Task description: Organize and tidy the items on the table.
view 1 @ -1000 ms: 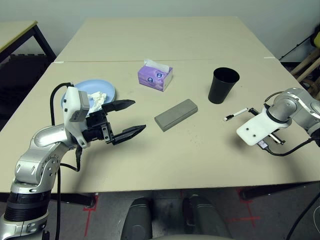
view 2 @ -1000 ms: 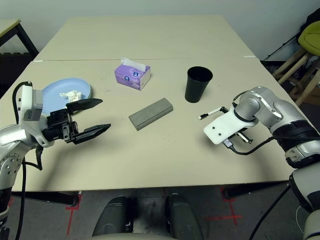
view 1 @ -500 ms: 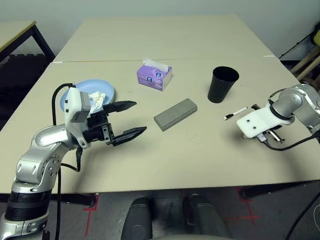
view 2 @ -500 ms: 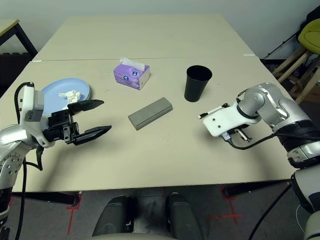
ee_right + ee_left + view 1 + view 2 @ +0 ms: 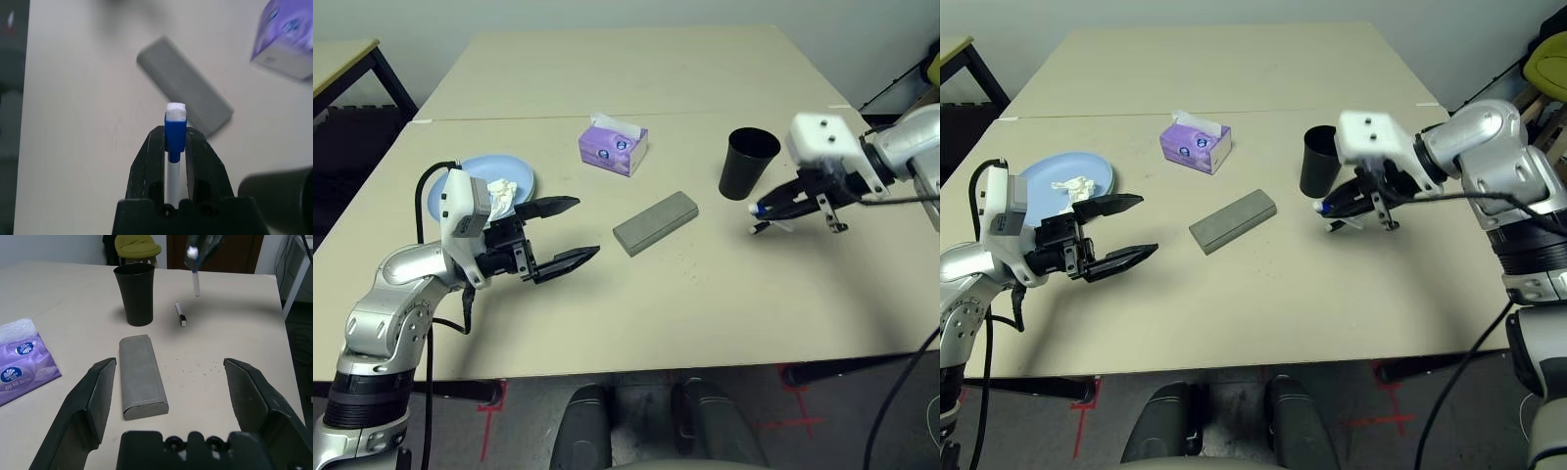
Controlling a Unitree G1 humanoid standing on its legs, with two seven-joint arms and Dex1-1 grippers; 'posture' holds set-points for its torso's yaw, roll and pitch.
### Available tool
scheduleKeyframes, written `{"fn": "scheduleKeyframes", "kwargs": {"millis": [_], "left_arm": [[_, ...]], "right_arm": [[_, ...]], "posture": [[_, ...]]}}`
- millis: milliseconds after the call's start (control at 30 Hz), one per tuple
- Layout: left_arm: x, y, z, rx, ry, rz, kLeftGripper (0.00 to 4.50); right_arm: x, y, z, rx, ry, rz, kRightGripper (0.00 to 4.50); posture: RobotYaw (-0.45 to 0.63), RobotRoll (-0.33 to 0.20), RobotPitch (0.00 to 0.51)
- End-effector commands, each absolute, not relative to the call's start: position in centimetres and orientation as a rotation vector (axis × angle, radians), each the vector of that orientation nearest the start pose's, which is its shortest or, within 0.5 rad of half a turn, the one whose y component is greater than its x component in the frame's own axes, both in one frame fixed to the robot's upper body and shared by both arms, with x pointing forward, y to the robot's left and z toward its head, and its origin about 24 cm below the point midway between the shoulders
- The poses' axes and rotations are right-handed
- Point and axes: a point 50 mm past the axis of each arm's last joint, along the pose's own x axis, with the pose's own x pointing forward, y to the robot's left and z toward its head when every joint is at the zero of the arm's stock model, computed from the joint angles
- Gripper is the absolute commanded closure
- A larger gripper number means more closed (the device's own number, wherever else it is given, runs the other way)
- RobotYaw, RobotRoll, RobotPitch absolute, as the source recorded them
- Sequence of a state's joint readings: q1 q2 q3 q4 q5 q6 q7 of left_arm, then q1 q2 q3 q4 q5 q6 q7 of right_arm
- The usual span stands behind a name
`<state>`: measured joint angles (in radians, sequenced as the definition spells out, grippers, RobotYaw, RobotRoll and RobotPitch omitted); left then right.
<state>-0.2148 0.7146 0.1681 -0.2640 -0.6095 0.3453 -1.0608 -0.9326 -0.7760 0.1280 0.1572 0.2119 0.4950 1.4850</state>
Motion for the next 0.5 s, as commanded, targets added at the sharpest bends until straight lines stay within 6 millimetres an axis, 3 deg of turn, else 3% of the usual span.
{"fn": "scheduleKeyframes", "kwargs": {"millis": [33,267,500], "left_arm": [[24.8,20.9,17.6,0.228,-0.075,-1.129,0.0],[24.9,20.9,17.7,0.231,-0.076,-1.127,0.0],[24.9,21.0,17.8,0.235,-0.079,-1.126,0.0]], "right_arm": [[32.3,-18.1,27.9,-0.515,-0.003,1.238,4.08],[34.6,-17.6,29.1,-0.408,-0.321,1.004,4.08],[37.2,-18.8,27.5,-0.472,-0.37,0.754,4.08]], "posture": [[0.03,0.0,0.116],[0.03,0.0,0.11],[0.04,0.0,0.104]]}}
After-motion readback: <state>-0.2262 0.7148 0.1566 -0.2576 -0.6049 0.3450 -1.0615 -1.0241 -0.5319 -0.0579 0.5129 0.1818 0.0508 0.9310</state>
